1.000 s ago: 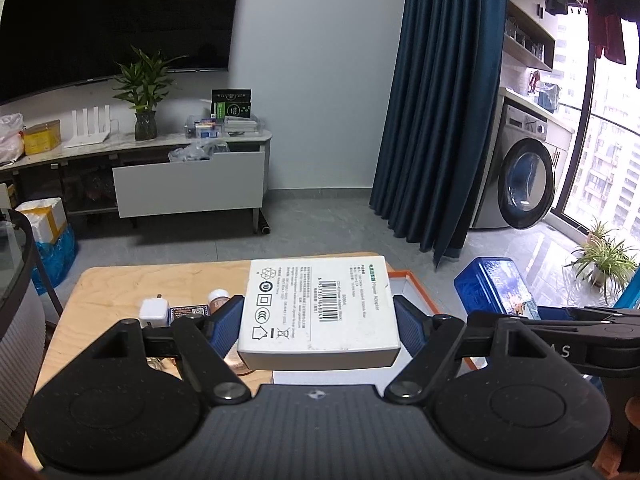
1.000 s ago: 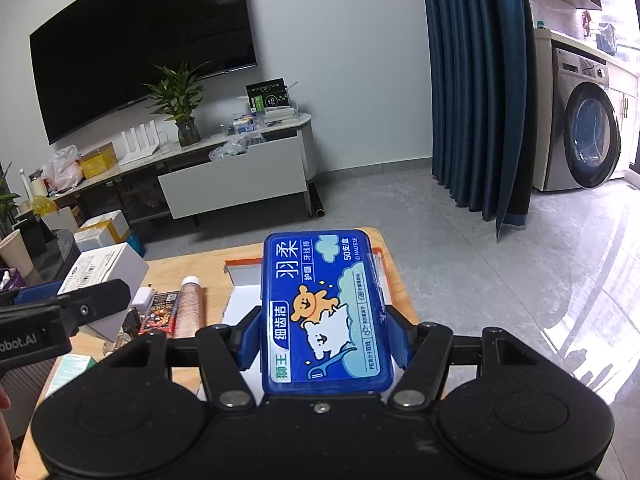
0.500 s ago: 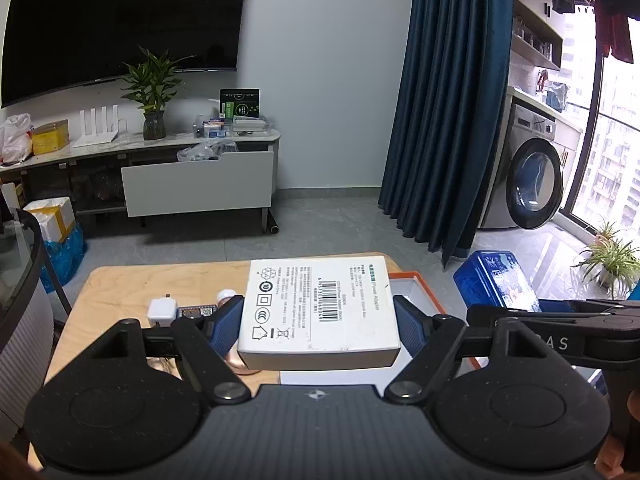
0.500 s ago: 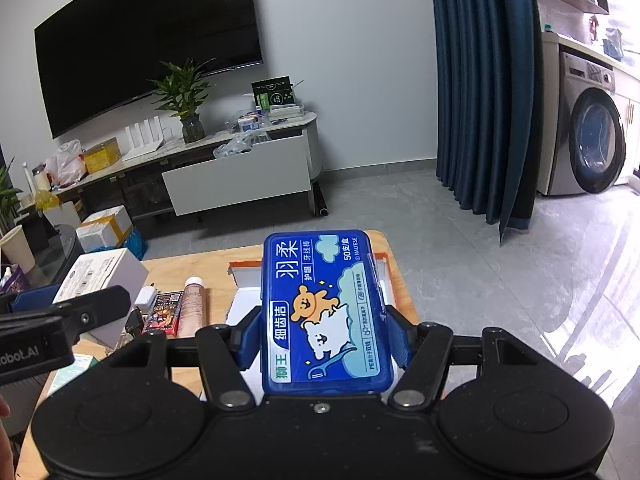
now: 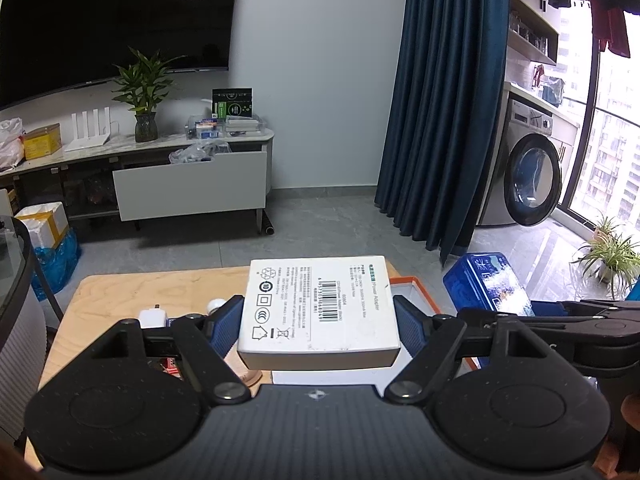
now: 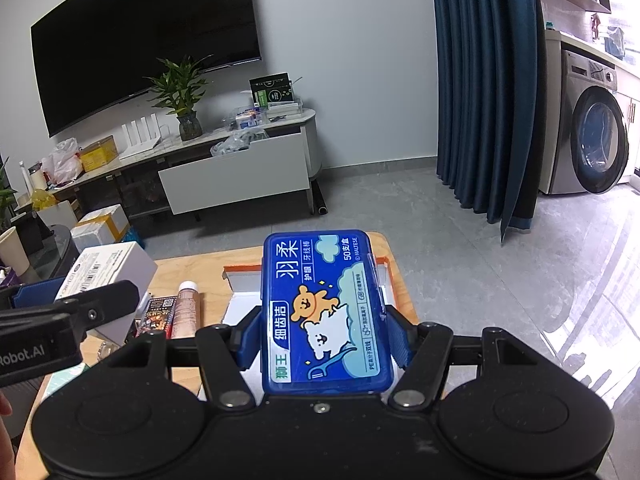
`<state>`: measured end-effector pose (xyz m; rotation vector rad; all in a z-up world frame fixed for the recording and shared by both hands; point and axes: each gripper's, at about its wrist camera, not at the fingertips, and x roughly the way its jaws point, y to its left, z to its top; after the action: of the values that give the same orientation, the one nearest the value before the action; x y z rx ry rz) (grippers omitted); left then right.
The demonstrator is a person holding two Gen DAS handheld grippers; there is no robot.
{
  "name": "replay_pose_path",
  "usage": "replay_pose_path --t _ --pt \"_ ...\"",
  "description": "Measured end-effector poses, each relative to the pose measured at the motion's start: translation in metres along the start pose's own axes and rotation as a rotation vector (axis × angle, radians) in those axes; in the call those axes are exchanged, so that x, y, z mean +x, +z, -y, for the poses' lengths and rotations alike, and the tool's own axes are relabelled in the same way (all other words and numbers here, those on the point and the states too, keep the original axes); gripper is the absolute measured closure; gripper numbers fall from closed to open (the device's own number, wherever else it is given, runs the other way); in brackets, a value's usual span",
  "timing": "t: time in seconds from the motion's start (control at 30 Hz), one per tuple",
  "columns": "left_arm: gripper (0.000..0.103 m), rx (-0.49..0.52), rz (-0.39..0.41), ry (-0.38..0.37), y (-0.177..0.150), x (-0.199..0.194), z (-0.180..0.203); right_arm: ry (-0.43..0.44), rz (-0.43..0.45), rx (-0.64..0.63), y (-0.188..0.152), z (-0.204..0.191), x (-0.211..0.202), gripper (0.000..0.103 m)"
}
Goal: Organize rigid objects
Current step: 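Carry the white box with left gripper while right gripper carries the blue tin over the orange-rimmed box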
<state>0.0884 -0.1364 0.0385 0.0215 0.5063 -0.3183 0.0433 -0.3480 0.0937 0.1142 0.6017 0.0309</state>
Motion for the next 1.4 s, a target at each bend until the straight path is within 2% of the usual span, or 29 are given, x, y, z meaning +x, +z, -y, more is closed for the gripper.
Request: replay_pose_path --t 0.47,1.4 --pt "0.024 -0.002 -0.029 0.01 0.0 0.01 0.0 0.0 -0.021 0.013 0.0 0.002 0.018 0.029" --pt "0.024 -0.015 -0.035 0.011 0.001 0.013 0.003 -0.002 -0.021 0.016 -0.001 0.005 0.021 0.029"
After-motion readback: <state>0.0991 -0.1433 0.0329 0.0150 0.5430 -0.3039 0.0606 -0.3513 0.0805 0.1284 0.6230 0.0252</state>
